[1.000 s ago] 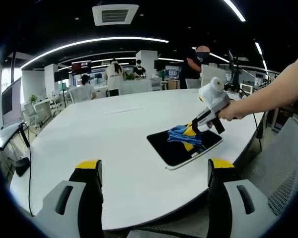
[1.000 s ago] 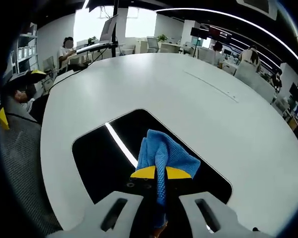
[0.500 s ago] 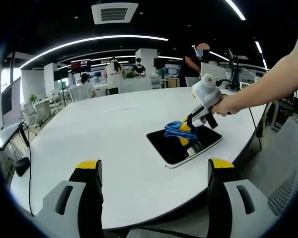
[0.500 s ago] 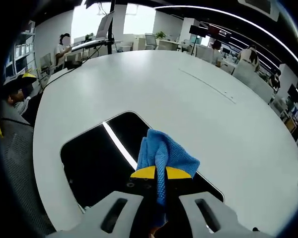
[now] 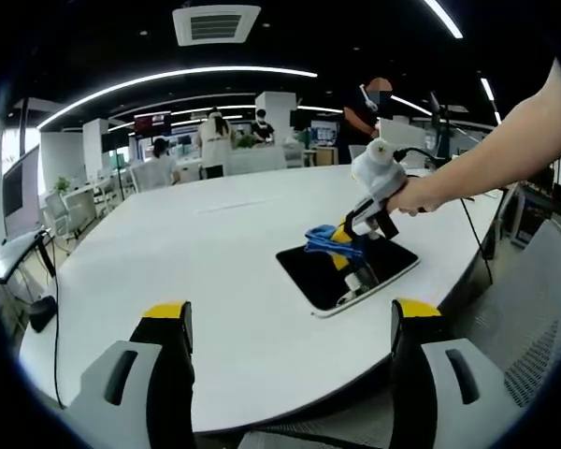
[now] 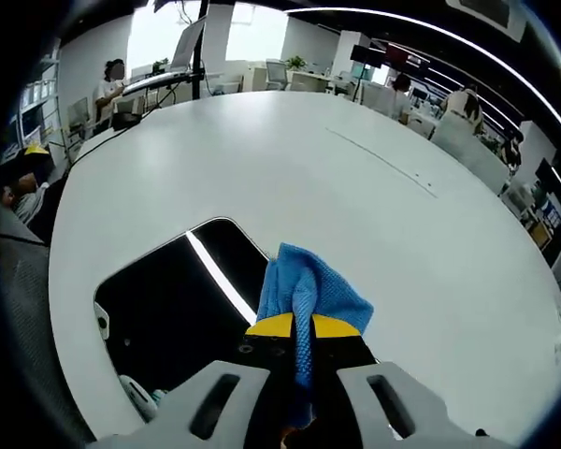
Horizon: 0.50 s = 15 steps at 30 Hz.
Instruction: Wipe the mirror surface with the cleaning cloth until all visible marks leave the cleaned area.
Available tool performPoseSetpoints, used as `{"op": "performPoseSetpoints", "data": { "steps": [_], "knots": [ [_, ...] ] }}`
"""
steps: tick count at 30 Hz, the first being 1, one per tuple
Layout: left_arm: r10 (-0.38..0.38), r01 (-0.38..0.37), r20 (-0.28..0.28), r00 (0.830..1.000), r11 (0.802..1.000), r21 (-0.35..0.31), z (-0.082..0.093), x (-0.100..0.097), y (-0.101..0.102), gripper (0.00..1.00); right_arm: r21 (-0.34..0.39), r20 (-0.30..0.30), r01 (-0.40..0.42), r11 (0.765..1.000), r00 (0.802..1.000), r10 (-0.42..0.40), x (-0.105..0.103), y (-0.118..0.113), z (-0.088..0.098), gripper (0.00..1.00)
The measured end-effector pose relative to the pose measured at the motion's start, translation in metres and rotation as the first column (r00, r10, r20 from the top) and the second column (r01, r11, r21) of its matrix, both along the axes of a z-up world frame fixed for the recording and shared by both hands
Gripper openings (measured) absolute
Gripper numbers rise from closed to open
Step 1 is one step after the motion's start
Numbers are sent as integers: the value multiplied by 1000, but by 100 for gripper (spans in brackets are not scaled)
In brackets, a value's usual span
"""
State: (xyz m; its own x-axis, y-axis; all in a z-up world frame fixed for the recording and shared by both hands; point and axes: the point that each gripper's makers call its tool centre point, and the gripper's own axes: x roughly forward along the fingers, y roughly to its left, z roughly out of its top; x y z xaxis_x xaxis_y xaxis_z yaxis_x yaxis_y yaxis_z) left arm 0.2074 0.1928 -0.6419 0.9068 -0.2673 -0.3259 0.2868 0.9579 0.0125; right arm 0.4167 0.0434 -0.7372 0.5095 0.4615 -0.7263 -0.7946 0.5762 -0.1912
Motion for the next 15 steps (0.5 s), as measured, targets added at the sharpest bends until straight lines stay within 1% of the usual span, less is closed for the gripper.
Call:
{"op": "performPoseSetpoints", "data": {
  "steps": [6,9,15],
  "knots": [
    [0,0,0,1000,1000,0,0,0,0,86,7,8,13,1000,1000,-13,3,-1,-1,0],
    [0,0,0,1000,1000,0,0,0,0,86,-1,11,6,1000,1000,-6,-2,0,0,0],
    [0,0,-1,1000,1000,1,0,-1,0,86,-17,15,-7,1000,1000,7,-4,-6,1,0]
  ]
}}
